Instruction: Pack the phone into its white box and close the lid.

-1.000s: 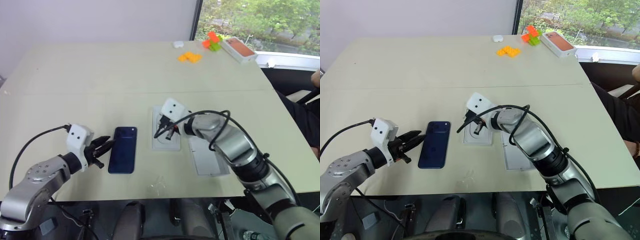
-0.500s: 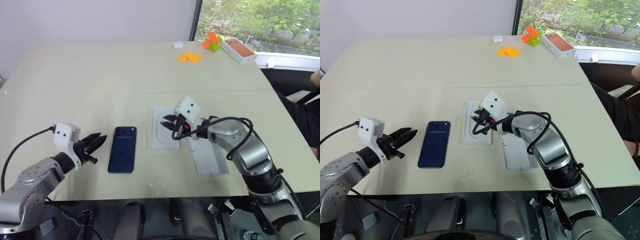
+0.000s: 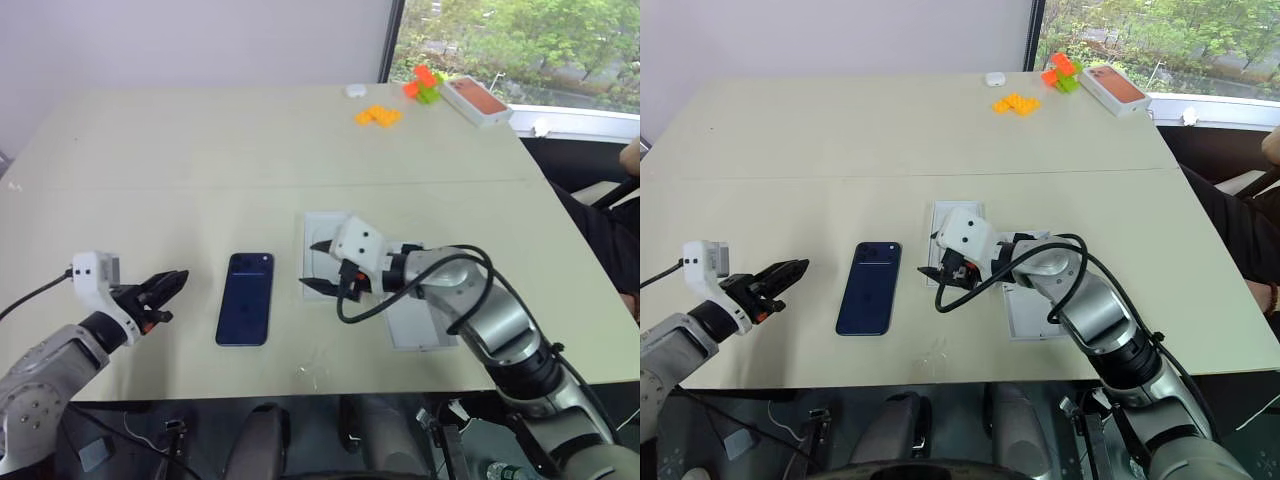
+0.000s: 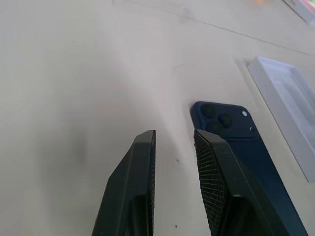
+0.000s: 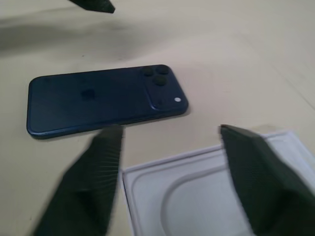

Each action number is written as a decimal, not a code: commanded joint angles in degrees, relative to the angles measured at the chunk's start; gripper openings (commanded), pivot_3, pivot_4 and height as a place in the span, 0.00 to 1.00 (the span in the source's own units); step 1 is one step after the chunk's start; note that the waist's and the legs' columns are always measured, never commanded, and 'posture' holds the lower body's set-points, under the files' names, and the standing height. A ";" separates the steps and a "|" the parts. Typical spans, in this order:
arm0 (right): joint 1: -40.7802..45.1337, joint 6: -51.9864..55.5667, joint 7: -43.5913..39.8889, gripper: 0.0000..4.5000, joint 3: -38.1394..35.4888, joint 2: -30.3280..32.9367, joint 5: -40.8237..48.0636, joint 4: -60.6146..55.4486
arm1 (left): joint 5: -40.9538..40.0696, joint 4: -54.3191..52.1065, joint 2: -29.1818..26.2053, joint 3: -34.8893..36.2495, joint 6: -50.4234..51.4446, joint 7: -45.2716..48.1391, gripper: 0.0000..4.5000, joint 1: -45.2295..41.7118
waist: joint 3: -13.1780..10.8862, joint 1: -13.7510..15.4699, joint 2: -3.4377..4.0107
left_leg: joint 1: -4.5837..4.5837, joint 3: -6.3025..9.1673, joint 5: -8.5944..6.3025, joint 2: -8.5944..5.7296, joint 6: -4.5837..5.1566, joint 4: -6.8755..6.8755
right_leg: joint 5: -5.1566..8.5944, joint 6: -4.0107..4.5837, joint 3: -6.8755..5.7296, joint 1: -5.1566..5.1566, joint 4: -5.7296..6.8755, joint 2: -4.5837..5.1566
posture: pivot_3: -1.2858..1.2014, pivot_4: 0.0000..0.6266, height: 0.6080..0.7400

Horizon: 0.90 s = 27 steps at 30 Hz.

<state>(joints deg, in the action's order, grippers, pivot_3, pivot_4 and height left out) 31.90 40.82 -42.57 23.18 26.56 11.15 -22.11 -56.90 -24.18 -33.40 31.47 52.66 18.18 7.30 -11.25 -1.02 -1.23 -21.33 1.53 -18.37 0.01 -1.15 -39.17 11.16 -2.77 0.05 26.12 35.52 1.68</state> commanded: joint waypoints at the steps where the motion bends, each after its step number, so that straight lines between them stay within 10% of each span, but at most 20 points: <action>1: 2.62 -1.27 -0.64 0.19 2.29 -0.78 -1.86 0.37 | -3.12 -0.02 -0.78 2.45 1.76 -0.53 0.29 0.42 | 0.00 0.05 0.00 | 0.00 0.01 0.00 0.00 0.00 0.00 | 0.00 0.01 0.00 0.00 0.00 0.00 | 0.52 0.24 1.00; 5: 5.63 -1.81 -0.39 0.02 6.06 -1.92 -5.37 3.20 | -8.47 1.12 -1.73 4.02 6.04 -2.10 0.29 0.69 | 0.00 0.04 -0.01 | 0.00 0.01 0.01 0.00 -0.01 0.00 | 0.00 0.01 0.00 -0.01 0.00 0.00 | 0.52 0.24 1.00; 12: 8.46 -7.85 -3.63 0.00 13.03 -1.43 -12.51 8.50 | -17.08 3.80 -3.12 2.16 12.43 -7.42 1.00 -0.23 | 0.03 0.10 -0.04 | -0.01 0.02 0.03 -0.02 -0.06 0.00 | -0.01 0.02 0.00 -0.01 0.00 0.06 | 0.52 0.24 1.00; 27: 12.10 -9.00 -7.57 0.00 17.41 -7.66 -19.05 18.65 | -23.30 6.77 -2.73 -3.75 17.05 -13.19 1.00 -1.93 | 0.07 0.28 0.02 | 0.11 0.05 0.24 -0.08 -0.42 0.00 | -0.08 0.19 -0.01 -0.12 0.07 0.11 | 0.52 0.24 1.00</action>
<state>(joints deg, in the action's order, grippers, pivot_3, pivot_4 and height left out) 42.65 32.71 -49.86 40.57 19.58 -7.19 -2.81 -78.46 -17.91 -36.73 30.39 67.30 5.77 4.57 -11.19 -0.74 -1.21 -21.17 1.59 -18.13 -0.08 -1.57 -39.17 11.08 -2.58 0.04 25.93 35.58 1.81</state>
